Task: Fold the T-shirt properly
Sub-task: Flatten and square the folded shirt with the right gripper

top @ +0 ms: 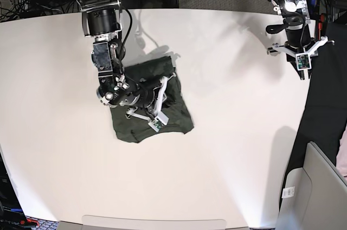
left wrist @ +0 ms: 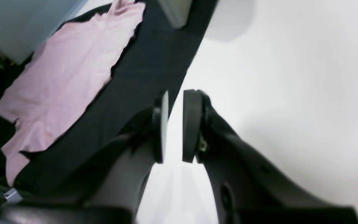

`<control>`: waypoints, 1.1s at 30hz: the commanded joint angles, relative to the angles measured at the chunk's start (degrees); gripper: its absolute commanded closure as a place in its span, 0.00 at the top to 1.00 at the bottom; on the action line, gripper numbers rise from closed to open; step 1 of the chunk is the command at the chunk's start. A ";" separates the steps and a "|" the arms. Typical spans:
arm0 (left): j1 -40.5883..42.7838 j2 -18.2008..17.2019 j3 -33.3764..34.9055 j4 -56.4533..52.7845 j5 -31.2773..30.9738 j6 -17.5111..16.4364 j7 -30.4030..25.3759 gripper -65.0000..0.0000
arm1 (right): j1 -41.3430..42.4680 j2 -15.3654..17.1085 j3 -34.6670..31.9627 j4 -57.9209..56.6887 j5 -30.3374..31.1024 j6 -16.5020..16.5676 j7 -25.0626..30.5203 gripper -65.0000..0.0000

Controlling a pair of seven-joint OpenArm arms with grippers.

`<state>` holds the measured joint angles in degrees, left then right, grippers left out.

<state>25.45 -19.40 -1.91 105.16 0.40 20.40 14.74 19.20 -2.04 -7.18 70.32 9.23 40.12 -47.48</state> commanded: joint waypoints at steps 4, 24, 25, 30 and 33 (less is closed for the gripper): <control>-0.18 -0.60 -0.33 1.08 0.61 0.56 -1.78 0.11 | 1.33 2.00 5.20 0.66 -0.14 -0.12 0.76 0.04; -0.09 -0.60 -0.33 2.31 0.61 0.56 -1.78 0.11 | 1.33 4.29 9.07 6.64 6.46 -0.12 -0.56 0.04; 0.26 -0.60 -0.33 2.31 0.61 0.56 -1.78 0.11 | 0.97 4.20 9.07 7.96 9.27 -0.12 -2.05 0.04; 3.78 0.63 -0.42 5.47 0.61 0.56 -1.25 0.11 | -2.01 4.37 8.98 18.07 22.99 -0.12 -10.58 0.04; 7.29 2.83 -0.94 8.64 0.61 0.56 -1.34 0.11 | -5.79 5.87 9.25 23.08 26.41 -0.12 -15.07 0.04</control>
<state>32.34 -16.10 -2.13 112.51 0.51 20.14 14.90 12.78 3.18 1.72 92.36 34.76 39.79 -63.31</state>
